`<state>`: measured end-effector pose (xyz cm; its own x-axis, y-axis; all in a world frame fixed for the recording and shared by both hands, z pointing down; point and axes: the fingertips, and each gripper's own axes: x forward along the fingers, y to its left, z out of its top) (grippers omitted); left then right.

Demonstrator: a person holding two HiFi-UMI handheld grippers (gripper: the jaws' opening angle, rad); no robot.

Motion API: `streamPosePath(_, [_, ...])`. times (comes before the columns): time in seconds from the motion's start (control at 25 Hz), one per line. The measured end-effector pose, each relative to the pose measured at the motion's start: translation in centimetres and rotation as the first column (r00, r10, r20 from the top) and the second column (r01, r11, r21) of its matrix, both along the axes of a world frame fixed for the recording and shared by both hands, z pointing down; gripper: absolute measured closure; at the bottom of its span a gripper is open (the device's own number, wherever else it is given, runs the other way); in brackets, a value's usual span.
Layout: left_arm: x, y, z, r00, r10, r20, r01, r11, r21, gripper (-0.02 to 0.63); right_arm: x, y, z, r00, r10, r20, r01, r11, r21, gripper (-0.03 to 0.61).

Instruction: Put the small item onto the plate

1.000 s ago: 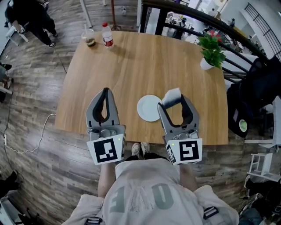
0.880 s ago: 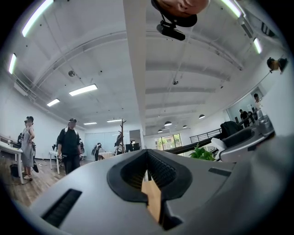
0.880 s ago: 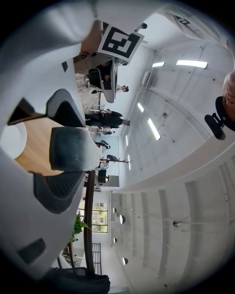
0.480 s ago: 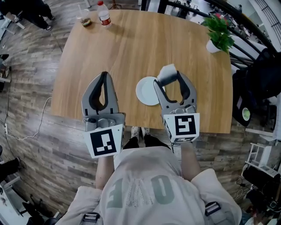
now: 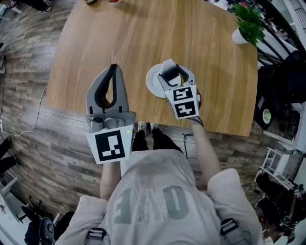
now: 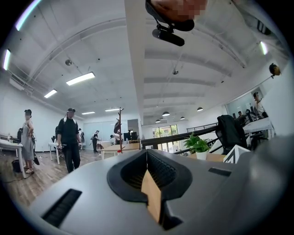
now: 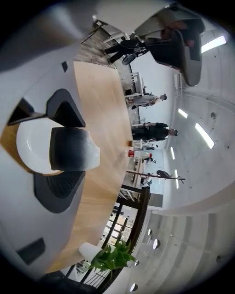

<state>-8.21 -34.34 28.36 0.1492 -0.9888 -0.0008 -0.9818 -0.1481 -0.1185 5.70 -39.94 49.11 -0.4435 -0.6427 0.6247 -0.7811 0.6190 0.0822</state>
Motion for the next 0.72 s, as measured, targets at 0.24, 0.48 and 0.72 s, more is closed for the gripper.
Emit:
streamPosePath(0.24, [-0.1,0.2,1.4,1.0,-0.012,-0.004,0.012,0.999,-0.031,0.604,0.0,0.6,5.8,0.998,-0.019,-0.055,0.01,0.988,-0.155,0.273])
streamPosePath(0.48, [-0.1,0.3,1.7,1.0,-0.021,-0.002,0.021,0.999,-0.037,0.604,0.2,0.7,7.8,0.997,-0.022,-0.073,0.006,0.976,-0.216,0.273])
streamPosePath(0.72, [0.0,0.3,2.0,1.0,-0.026,0.007,0.026,0.999,-0.044,0.604,-0.2,0.9,8.6,0.99,-0.069,-0.125,0.039,0.974,-0.225,0.273])
